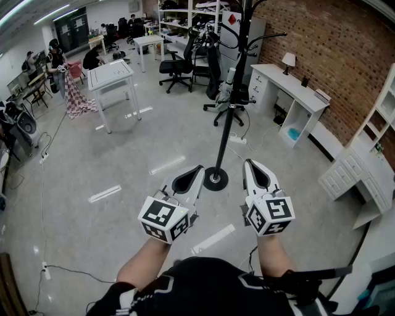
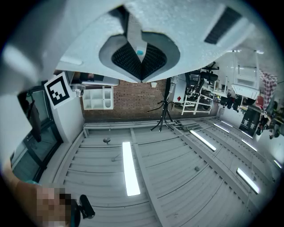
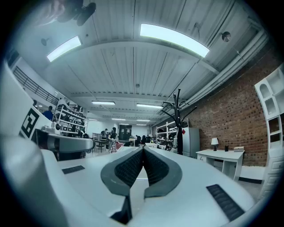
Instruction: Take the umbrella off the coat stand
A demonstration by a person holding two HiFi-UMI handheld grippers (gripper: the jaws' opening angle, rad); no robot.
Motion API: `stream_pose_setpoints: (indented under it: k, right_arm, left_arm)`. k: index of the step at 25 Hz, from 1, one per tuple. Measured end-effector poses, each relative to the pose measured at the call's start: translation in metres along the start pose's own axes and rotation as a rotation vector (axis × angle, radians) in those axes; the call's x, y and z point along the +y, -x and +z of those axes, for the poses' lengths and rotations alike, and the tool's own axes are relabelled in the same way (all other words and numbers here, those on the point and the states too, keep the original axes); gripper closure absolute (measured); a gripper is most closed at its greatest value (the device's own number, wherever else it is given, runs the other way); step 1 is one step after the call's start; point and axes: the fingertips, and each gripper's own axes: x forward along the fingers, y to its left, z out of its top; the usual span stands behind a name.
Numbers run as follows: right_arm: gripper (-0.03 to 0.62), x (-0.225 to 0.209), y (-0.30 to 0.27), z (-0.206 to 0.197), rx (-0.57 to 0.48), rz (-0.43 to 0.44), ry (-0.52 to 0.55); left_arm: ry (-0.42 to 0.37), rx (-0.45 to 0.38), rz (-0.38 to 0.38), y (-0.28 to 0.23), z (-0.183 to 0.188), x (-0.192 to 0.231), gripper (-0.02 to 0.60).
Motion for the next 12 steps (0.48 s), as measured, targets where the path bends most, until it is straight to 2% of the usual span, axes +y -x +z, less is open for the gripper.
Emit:
stream_pose_setpoints:
  k: [4, 7, 12]
  right_arm:
    - [0.588, -0.0013, -0.0011, 0.0014, -0.002, -0.008, 0.0]
    - [0.588, 0.0008, -0.0001, 0.0013, 0.005, -0.014, 0.002]
    - [0.588, 0.0067, -0.001, 0.0016, 0.004, -0.012, 0.007]
  left_arm:
    - [-0.011, 0.006, 0.008, 0.0019, 0.0018, 0.0027, 0.575]
    - [-0.072, 0.045, 0.024, 0.0035, -0.003, 0.0029, 0.575]
    - [-0.031, 0.027, 0.025, 0.0093, -0.0013, 0.0055, 0.575]
